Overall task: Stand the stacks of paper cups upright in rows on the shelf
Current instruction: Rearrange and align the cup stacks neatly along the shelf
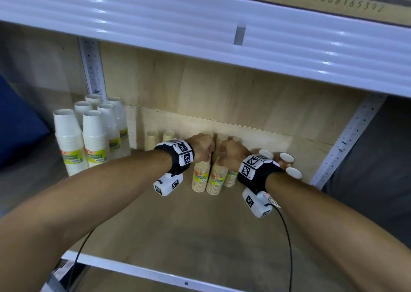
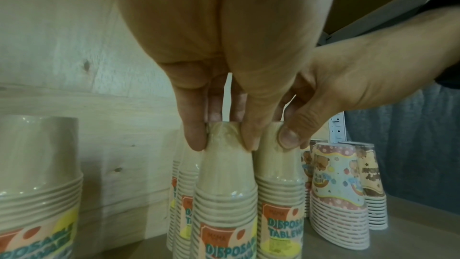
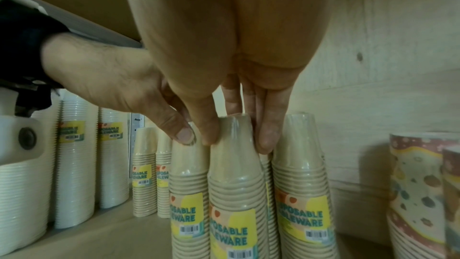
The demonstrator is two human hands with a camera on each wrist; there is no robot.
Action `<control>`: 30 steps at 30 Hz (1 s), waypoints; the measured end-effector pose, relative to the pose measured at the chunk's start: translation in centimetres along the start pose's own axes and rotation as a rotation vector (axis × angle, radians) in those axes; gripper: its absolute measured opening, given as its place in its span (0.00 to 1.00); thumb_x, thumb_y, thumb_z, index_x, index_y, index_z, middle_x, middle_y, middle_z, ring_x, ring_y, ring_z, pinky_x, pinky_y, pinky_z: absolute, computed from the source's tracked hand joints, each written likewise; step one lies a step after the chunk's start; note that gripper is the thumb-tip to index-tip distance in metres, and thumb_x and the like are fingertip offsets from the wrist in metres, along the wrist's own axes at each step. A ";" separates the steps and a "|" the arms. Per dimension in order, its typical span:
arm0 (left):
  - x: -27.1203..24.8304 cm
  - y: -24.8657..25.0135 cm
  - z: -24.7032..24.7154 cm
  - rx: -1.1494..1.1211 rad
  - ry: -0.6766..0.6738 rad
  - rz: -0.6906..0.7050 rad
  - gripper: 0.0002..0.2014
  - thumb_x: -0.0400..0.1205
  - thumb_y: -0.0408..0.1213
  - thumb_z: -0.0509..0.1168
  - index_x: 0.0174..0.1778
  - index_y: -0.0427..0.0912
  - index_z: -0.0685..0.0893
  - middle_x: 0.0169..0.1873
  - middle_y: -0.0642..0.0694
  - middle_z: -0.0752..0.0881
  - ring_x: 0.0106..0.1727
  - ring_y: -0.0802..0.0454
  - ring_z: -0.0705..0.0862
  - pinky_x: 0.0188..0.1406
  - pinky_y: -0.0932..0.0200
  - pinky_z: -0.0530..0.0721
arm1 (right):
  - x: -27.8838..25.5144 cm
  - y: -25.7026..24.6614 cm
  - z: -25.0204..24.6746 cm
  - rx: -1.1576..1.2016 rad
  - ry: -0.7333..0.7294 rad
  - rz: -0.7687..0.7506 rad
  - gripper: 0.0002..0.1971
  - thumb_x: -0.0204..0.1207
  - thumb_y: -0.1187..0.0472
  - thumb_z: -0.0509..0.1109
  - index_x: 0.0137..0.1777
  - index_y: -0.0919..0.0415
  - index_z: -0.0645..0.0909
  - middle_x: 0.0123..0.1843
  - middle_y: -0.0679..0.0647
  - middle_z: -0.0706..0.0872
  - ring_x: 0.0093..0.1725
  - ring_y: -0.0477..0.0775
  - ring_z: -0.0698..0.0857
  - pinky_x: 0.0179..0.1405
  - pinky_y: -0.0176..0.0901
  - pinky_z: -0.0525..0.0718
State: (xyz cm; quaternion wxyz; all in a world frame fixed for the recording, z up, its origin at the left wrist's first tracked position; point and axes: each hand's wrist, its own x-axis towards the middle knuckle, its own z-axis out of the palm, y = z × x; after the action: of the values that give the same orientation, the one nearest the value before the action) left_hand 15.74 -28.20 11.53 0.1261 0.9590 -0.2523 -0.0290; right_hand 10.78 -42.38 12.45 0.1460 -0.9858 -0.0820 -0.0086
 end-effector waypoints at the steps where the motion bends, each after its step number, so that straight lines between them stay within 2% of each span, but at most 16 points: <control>1: 0.1 0.0 0.0 -0.002 0.000 -0.002 0.15 0.78 0.34 0.73 0.61 0.39 0.86 0.55 0.43 0.87 0.53 0.45 0.85 0.44 0.60 0.76 | 0.0 0.0 0.0 0.002 0.004 0.003 0.10 0.74 0.65 0.73 0.55 0.63 0.81 0.39 0.48 0.76 0.44 0.52 0.78 0.39 0.39 0.72; 6: 0.0 -0.3 -0.1 -0.008 0.008 -0.016 0.16 0.78 0.35 0.73 0.62 0.41 0.85 0.56 0.43 0.87 0.55 0.45 0.84 0.45 0.61 0.76 | 0.3 0.2 0.4 0.021 0.023 0.021 0.05 0.74 0.63 0.72 0.47 0.59 0.81 0.35 0.45 0.74 0.43 0.53 0.80 0.30 0.38 0.70; 9: -0.2 -0.5 -0.4 -0.012 0.027 -0.017 0.16 0.78 0.39 0.73 0.61 0.45 0.85 0.58 0.44 0.85 0.56 0.45 0.84 0.47 0.59 0.78 | 0.5 0.1 0.2 0.020 0.026 0.051 0.03 0.74 0.61 0.70 0.42 0.55 0.79 0.38 0.47 0.77 0.45 0.54 0.80 0.39 0.39 0.74; 10: -0.2 -0.6 -0.6 -0.013 0.035 -0.017 0.15 0.78 0.40 0.73 0.60 0.45 0.85 0.58 0.44 0.85 0.56 0.45 0.83 0.48 0.58 0.79 | 0.5 0.0 0.0 0.018 0.030 0.050 0.02 0.74 0.61 0.70 0.45 0.56 0.80 0.41 0.49 0.79 0.47 0.54 0.80 0.42 0.40 0.75; 12: -0.5 -0.8 -1.3 -0.013 0.054 -0.018 0.15 0.78 0.42 0.72 0.60 0.45 0.86 0.57 0.44 0.85 0.56 0.45 0.83 0.50 0.56 0.82 | 0.7 -0.3 -0.5 0.015 0.039 0.062 0.12 0.72 0.59 0.72 0.55 0.58 0.82 0.49 0.52 0.82 0.50 0.54 0.81 0.48 0.43 0.79; 14: -0.7 -1.0 -2.2 -0.002 0.077 -0.013 0.17 0.78 0.45 0.73 0.62 0.45 0.86 0.57 0.45 0.84 0.57 0.45 0.83 0.55 0.54 0.83 | 1.0 -0.7 -1.1 0.014 0.058 0.077 0.16 0.69 0.55 0.73 0.57 0.56 0.82 0.53 0.53 0.84 0.53 0.57 0.84 0.53 0.48 0.84; 17: -1.0 -1.8 -3.6 0.014 0.108 -0.030 0.19 0.79 0.47 0.71 0.65 0.48 0.83 0.61 0.45 0.81 0.60 0.46 0.80 0.56 0.57 0.79 | 1.3 -1.7 -2.1 0.020 0.061 0.079 0.16 0.69 0.51 0.72 0.55 0.56 0.82 0.51 0.54 0.85 0.49 0.58 0.85 0.51 0.51 0.87; 20: -1.4 -3.0 -5.0 0.035 0.129 -0.068 0.19 0.80 0.46 0.70 0.67 0.48 0.82 0.63 0.45 0.79 0.62 0.46 0.80 0.56 0.58 0.78 | 2.1 -2.7 -2.5 0.013 0.089 0.045 0.17 0.70 0.48 0.72 0.55 0.54 0.82 0.54 0.54 0.86 0.50 0.56 0.85 0.49 0.48 0.85; 25: -2.4 -5.5 -6.9 0.057 0.144 -0.147 0.21 0.79 0.47 0.71 0.68 0.48 0.81 0.63 0.45 0.78 0.61 0.46 0.80 0.52 0.59 0.77 | 3.7 -4.9 -2.4 0.019 0.105 -0.011 0.20 0.72 0.53 0.73 0.63 0.58 0.80 0.58 0.56 0.84 0.54 0.56 0.83 0.44 0.41 0.76; 27: -2.7 -6.6 -7.2 0.064 0.143 -0.187 0.22 0.79 0.47 0.72 0.68 0.48 0.80 0.64 0.45 0.78 0.62 0.45 0.80 0.56 0.57 0.80 | 4.3 -5.9 -2.1 0.016 0.116 -0.037 0.21 0.72 0.53 0.74 0.64 0.58 0.80 0.60 0.56 0.84 0.56 0.56 0.83 0.45 0.40 0.76; 30: -3.2 -8.1 -7.2 0.068 0.142 -0.244 0.23 0.78 0.46 0.72 0.69 0.48 0.79 0.64 0.45 0.78 0.64 0.45 0.80 0.59 0.56 0.80 | 5.2 -7.5 -1.4 0.022 0.111 -0.065 0.22 0.73 0.52 0.74 0.65 0.57 0.80 0.63 0.56 0.83 0.59 0.57 0.83 0.53 0.43 0.81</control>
State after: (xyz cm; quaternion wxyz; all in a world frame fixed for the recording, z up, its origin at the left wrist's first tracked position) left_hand 17.65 -18.23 16.37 0.1069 0.9859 -0.1249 0.0324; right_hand 14.74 -34.89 16.09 0.1607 -0.9790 -0.1061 -0.0672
